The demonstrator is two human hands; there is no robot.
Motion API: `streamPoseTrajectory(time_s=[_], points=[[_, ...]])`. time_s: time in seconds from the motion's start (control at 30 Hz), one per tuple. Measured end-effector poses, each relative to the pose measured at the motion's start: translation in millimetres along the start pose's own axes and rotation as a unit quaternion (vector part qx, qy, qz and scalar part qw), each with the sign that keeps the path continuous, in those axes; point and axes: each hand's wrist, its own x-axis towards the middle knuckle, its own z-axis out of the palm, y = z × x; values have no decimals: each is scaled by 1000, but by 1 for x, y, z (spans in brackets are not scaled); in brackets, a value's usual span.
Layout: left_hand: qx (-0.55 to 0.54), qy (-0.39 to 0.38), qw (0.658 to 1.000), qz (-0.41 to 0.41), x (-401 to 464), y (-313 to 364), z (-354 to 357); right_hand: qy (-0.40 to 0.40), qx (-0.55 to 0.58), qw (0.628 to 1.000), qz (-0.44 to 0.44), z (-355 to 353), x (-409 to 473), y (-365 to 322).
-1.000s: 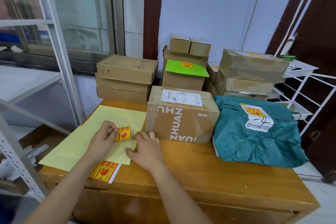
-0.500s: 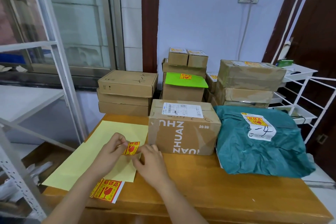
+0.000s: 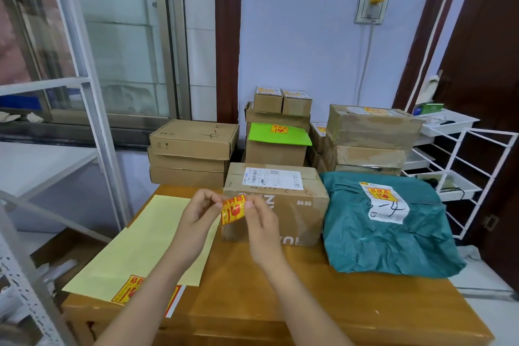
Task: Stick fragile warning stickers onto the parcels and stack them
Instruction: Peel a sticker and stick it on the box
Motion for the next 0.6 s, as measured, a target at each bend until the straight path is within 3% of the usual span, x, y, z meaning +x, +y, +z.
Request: streamPoseTrajectory(time_s=[0.23, 0.37, 0.47, 0.6], points=[[-30, -16, 999, 4, 2, 9, 32, 6, -94, 995, 15, -46, 12, -5], [-55, 53, 997, 8, 8, 16, 44, 23, -121, 992, 8, -80, 25, -4], [-5, 109, 994, 20, 11, 15, 45, 84, -106, 991, 20, -110, 39, -11], [64, 117, 990, 35, 6, 10, 56, 72, -159, 984, 23, -141, 62, -3]])
